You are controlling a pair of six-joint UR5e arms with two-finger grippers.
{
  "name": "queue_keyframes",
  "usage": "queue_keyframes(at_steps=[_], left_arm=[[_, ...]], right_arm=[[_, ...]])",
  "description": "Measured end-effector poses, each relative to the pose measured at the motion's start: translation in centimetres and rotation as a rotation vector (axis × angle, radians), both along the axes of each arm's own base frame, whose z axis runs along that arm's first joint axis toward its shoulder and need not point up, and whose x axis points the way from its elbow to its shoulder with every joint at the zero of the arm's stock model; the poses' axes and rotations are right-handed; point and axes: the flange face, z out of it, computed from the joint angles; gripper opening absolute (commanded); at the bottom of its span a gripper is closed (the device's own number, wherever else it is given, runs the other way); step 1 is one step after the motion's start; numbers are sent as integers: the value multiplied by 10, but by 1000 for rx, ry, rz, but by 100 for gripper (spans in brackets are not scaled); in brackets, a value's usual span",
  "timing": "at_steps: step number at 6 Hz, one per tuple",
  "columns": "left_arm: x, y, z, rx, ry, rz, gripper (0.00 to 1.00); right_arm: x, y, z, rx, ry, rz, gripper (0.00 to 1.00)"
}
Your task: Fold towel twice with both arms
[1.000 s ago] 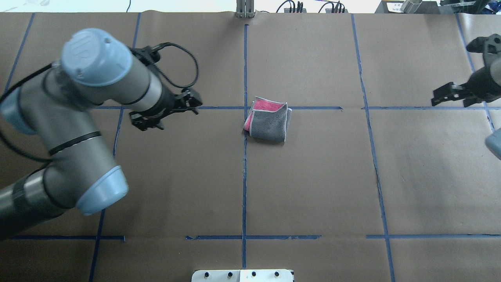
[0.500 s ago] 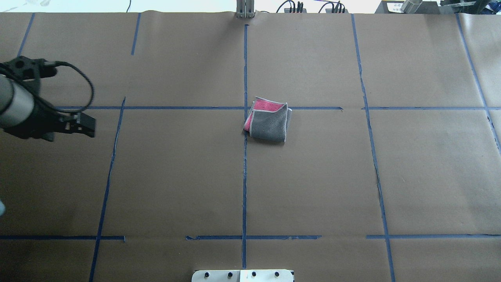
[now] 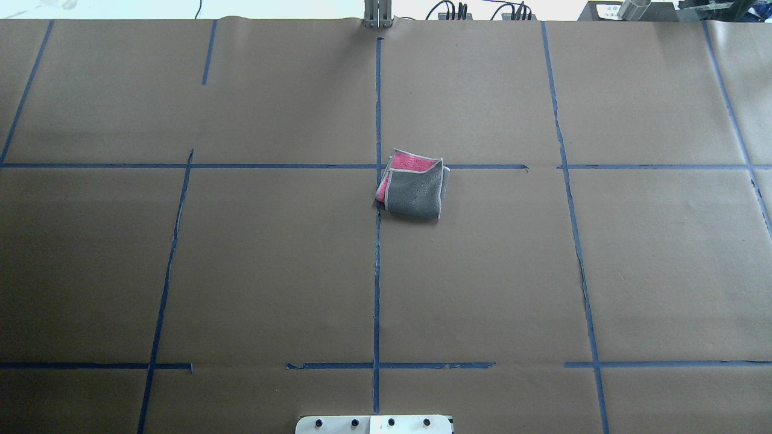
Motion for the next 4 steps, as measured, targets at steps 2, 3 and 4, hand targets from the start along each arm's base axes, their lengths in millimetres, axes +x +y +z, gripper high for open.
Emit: queue_keyframes(at_steps=[2, 3, 4], left_arm=[[-80, 9, 116, -19, 14, 34, 100], [-93, 14, 135, -25, 19, 35, 100], [-99, 13, 139, -27, 22, 28, 100]], right_arm=[[5, 3, -3, -16, 4, 15, 100], [5, 6, 5, -36, 4, 17, 100], [5, 10, 10, -51, 1, 19, 100]])
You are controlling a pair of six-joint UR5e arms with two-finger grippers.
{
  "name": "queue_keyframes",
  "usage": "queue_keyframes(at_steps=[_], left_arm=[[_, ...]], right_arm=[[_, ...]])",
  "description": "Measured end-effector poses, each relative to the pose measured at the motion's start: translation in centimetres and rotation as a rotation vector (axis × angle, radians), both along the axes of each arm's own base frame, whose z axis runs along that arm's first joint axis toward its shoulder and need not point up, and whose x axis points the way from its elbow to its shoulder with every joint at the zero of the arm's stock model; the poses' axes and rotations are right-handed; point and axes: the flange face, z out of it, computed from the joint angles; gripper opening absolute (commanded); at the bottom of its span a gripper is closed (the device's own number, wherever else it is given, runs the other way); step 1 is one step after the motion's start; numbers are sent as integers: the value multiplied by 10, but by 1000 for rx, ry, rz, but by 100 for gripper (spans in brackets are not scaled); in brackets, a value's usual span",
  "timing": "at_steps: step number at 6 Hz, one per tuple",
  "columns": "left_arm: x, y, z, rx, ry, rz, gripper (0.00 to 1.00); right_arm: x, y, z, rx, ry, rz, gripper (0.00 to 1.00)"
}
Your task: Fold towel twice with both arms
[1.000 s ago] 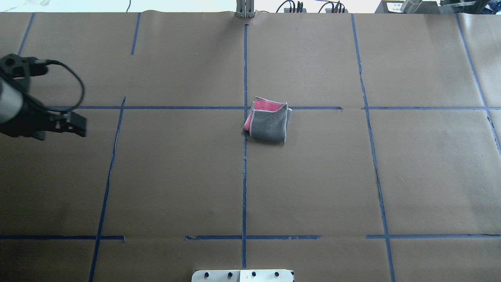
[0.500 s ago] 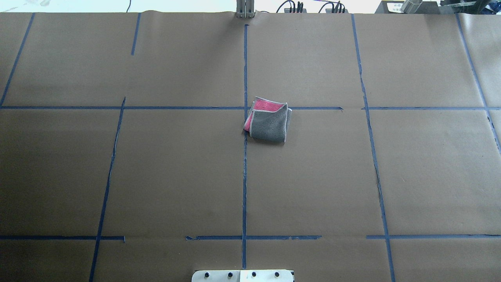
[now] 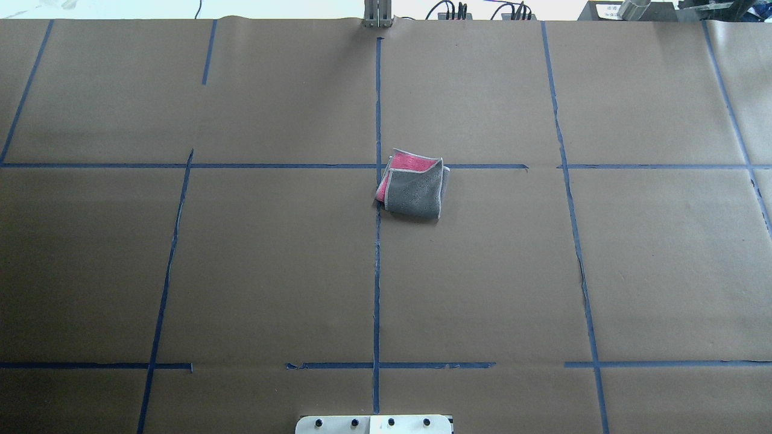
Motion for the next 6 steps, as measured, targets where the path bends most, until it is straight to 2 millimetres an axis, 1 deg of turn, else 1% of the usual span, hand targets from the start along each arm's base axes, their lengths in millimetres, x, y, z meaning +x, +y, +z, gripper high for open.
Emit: queue_keyframes(at_steps=[3, 6], left_arm=[[-2, -10, -6, 13, 0, -6, 100], [-2, -11, -5, 9, 0, -10, 100]], right_arm=[[4, 9, 15, -33, -1, 11, 100], [9, 11, 18, -41, -2, 25, 100]])
